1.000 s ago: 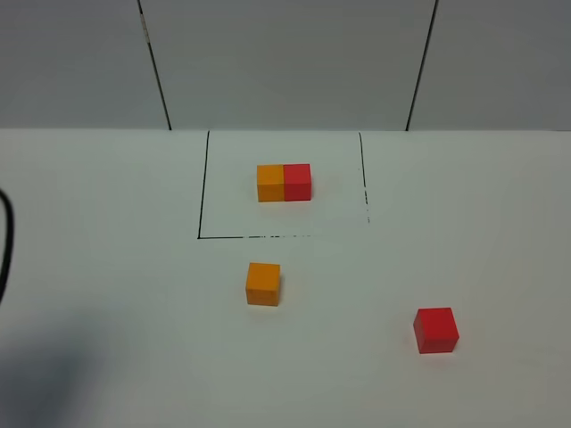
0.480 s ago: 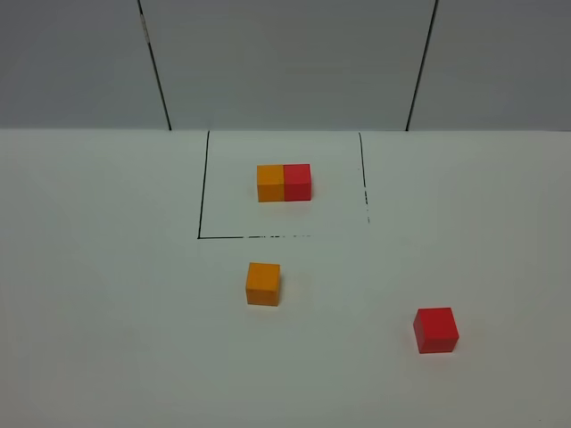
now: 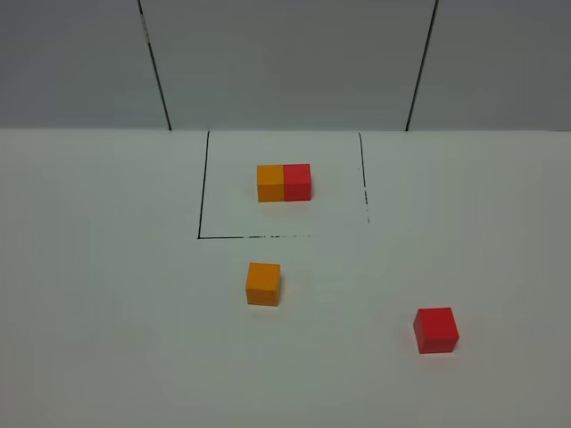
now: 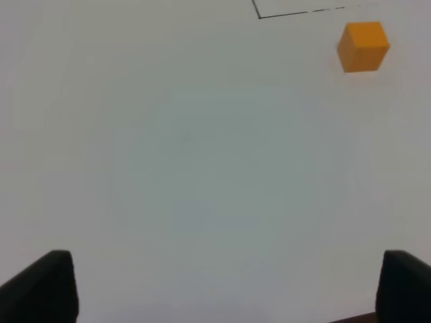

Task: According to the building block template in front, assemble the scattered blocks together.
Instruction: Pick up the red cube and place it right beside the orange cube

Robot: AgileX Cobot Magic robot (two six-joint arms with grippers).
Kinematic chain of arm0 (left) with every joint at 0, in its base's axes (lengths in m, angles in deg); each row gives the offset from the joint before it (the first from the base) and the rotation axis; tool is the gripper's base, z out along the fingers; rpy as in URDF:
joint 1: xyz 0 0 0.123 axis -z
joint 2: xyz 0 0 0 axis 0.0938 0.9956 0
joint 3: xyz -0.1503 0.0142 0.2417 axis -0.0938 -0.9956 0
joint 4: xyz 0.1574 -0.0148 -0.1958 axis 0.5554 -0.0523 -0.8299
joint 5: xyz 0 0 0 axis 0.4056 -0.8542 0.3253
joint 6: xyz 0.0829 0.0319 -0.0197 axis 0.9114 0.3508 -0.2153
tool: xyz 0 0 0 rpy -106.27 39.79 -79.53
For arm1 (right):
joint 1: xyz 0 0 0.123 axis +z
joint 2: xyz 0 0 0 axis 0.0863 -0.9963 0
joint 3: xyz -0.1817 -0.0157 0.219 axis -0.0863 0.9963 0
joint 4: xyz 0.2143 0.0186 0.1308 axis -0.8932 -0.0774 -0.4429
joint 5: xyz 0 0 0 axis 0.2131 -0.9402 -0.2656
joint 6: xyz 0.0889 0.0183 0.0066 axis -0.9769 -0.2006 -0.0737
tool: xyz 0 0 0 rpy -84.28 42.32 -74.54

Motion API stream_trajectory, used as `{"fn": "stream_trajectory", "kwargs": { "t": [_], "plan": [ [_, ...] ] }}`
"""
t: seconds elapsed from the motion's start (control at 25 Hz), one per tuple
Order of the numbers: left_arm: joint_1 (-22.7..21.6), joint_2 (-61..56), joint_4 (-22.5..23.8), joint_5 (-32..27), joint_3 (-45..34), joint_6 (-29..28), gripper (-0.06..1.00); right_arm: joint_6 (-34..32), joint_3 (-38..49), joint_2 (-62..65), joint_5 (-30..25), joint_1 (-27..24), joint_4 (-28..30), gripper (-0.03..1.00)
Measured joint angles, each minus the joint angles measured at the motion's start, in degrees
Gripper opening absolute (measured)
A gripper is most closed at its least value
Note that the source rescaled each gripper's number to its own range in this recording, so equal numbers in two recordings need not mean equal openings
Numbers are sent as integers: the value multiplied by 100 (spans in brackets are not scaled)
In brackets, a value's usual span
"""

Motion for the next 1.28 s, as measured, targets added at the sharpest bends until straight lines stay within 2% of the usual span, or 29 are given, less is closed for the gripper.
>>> {"fn": "stream_trajectory", "kwargs": {
  "t": [0.16, 0.4, 0.68, 1.28],
  "plan": [
    [0, -185, -140, 289, -163, 334, 80, 0, 0, 0, 0, 0, 0, 0],
    [0, -200, -144, 343, -163, 360, 63, 0, 0, 0, 0, 0, 0, 0],
    [0, -200, -144, 349, -167, 360, 48, 0, 0, 0, 0, 0, 0, 0],
    [0, -200, -144, 349, -167, 360, 32, 0, 0, 0, 0, 0, 4, 0]
  ]
}}
